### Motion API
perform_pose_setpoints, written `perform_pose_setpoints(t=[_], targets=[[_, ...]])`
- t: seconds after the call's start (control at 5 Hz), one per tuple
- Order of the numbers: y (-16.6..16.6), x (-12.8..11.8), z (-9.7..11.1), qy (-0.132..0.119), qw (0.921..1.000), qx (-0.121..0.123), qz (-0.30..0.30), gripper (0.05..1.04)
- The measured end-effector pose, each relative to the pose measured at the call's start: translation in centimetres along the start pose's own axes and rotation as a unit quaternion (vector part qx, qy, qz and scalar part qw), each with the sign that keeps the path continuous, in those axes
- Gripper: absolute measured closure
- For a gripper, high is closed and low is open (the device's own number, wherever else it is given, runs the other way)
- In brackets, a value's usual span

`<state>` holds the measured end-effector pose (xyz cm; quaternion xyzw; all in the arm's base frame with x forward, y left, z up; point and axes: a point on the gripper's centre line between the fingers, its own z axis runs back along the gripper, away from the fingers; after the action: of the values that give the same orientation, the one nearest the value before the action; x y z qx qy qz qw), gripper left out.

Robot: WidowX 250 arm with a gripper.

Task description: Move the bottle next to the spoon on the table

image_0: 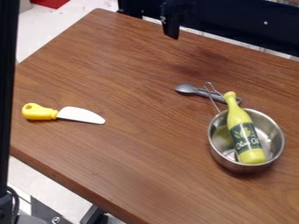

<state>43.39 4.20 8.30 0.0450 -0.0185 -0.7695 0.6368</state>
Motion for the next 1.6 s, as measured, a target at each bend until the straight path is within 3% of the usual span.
perform_pose_setpoints(t=[0.2, 0.4, 0.6, 0.8, 1.0, 1.2, 1.4, 1.6], targets=[[-0.7, 0.2, -2.0, -0.008, 0.9996, -0.027, 0.001, 0.083], [-1.2, 0.6, -2.3, -0.016, 0.9979, -0.047, 0.041, 0.083], [-2.3, 1.2, -2.9, -0.037, 0.9868, -0.063, 0.145, 0.083], [-2.6, 0.8, -0.6, -0.048, 0.9675, -0.058, 0.241, 0.083], [-3.8, 1.1, 0.4, -0.057, 0.927, -0.073, 0.363, 0.083], [-6.0, 1.9, 1.0, -0.049, 0.8723, -0.08, 0.48, 0.083], [-8.0, 3.6, 2.7, -0.051, 0.8072, -0.043, 0.586, 0.083], [-10.4, 6.3, 3.5, -0.04, 0.7307, -0.015, 0.681, 0.083]])
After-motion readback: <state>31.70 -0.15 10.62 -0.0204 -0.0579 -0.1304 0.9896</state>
